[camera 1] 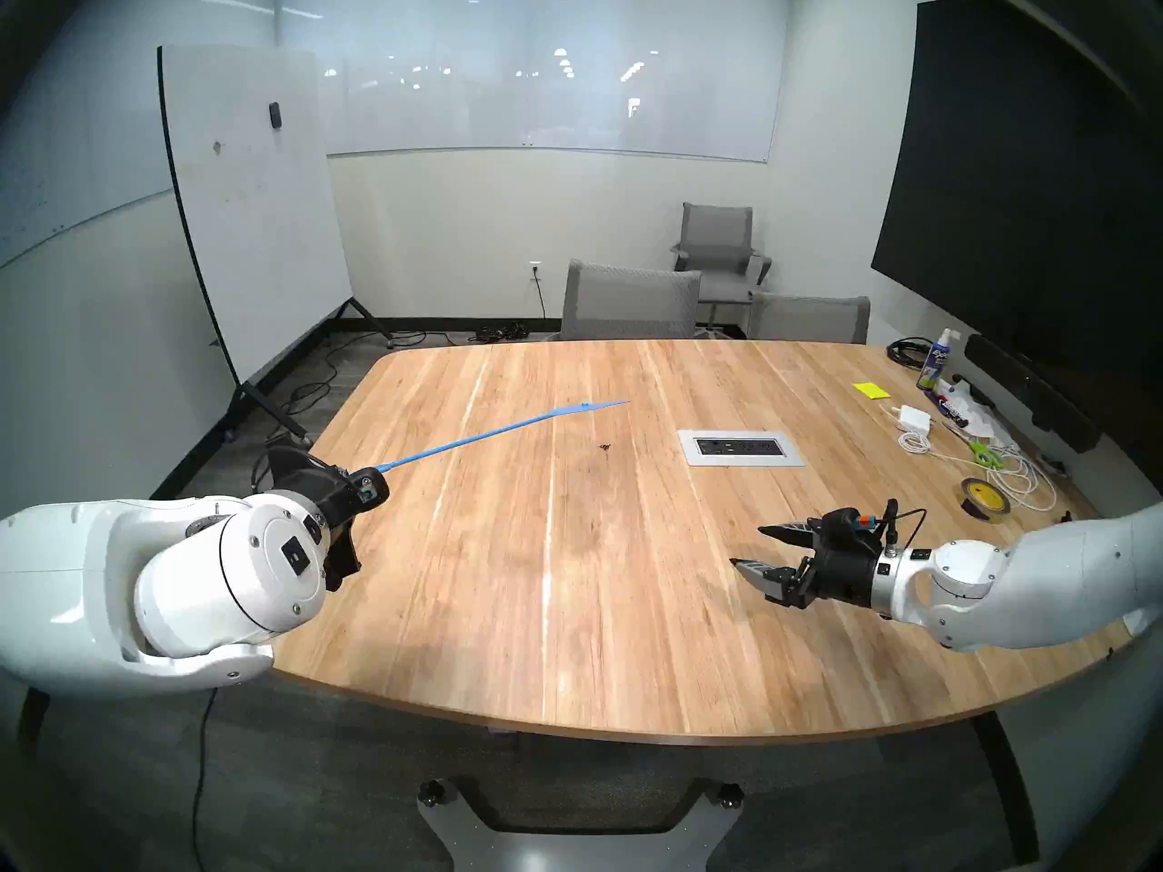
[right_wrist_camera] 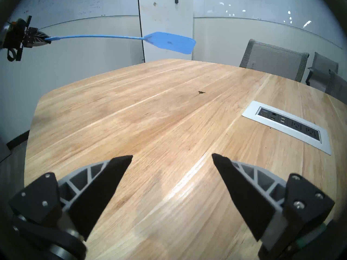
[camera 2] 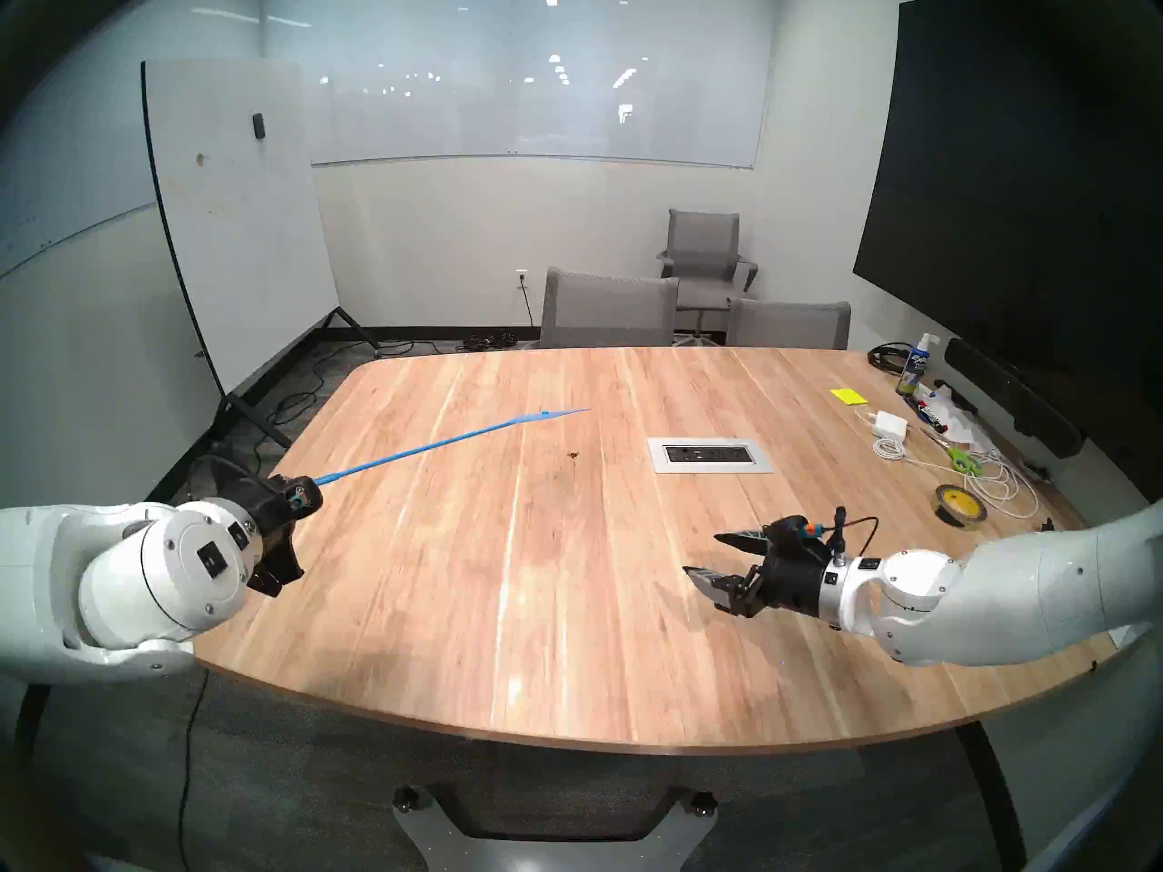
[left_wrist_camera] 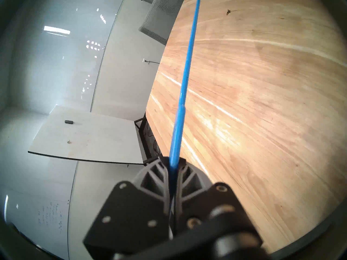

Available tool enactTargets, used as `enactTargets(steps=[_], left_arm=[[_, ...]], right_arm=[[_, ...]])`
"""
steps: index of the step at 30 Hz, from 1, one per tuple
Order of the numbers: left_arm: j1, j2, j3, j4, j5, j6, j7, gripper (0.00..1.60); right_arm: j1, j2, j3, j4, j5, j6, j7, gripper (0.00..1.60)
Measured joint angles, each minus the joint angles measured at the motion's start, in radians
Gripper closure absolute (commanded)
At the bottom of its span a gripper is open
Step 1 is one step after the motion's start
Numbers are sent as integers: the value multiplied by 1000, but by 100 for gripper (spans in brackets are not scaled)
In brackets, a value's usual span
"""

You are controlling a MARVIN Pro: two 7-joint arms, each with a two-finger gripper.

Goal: Swat a bug on table

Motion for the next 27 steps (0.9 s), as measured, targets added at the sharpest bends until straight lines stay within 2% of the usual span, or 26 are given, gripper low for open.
enactTargets(steps=[7,20,27], left_arm=[[-17,0,11,6,49,0,-72,160],[-49,-3,33,-7,198,0,-226,160],[-71,-24,38,36,267,0,-333,160]], right_arm=[[0,0,0,0,-3,0,0,0],[0,0,0,0,-9,0,0,0],[0,0,1,0,-11,0,0,0]])
